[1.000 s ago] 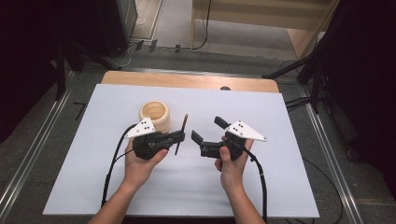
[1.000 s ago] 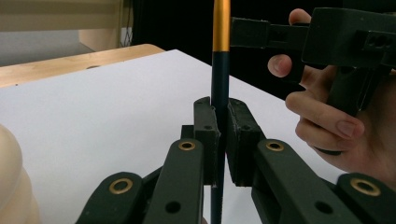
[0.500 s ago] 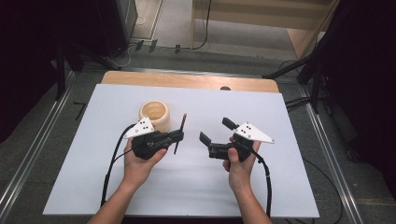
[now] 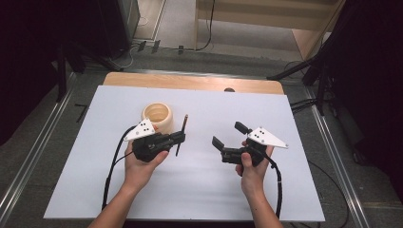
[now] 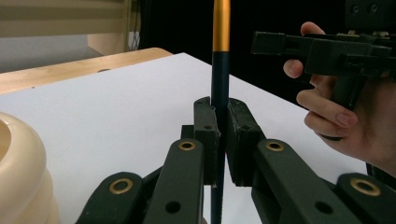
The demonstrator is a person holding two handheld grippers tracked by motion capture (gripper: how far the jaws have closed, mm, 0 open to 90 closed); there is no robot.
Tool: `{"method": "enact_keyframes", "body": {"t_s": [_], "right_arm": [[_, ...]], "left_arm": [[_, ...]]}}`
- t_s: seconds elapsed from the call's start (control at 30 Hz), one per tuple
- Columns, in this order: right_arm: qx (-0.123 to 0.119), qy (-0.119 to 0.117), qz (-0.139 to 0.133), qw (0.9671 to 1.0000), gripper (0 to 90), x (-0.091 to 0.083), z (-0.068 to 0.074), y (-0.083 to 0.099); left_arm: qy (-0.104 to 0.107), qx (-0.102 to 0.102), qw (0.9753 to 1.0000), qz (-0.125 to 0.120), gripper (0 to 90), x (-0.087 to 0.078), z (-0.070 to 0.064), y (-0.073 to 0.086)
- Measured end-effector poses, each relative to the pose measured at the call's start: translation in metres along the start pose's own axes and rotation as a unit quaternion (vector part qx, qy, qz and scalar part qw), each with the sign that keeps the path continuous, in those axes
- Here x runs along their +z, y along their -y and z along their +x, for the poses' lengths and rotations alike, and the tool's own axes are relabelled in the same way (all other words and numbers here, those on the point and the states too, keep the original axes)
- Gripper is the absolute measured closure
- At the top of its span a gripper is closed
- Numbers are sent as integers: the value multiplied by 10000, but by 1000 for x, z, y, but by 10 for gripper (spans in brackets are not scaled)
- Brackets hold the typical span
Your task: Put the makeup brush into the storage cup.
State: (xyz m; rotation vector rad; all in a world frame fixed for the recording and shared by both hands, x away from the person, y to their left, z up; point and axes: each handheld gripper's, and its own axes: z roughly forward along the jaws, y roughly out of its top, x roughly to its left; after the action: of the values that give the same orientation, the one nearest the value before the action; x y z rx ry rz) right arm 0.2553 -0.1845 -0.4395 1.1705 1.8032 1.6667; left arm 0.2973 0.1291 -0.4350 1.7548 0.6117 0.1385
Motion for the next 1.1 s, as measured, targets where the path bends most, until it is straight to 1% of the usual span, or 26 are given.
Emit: {"method": "enact_keyframes", "body": {"t_s": [0.37, 0.63, 0.8, 1.0, 1.1], "right_arm": [[2, 137, -1, 9999, 0, -13, -14, 10], [3, 249, 22, 9997, 0, -24, -23, 15], [53, 286, 10, 9996, 0, -33, -28, 20], [3, 328, 20, 9995, 0, -41, -32, 24], [-32, 360, 1, 9993, 0, -46, -36, 24]], "left_arm": [[-65, 4, 10000, -33, 852, -2, 3, 0], [-151, 45, 9999, -63, 852, -6, 5, -1], [-223, 100, 9997, -67, 852, -9, 7, -2], [-310, 93, 9994, -112, 852, -13, 10, -3], [-355, 136, 9992, -142, 851, -15, 12, -5]]}}
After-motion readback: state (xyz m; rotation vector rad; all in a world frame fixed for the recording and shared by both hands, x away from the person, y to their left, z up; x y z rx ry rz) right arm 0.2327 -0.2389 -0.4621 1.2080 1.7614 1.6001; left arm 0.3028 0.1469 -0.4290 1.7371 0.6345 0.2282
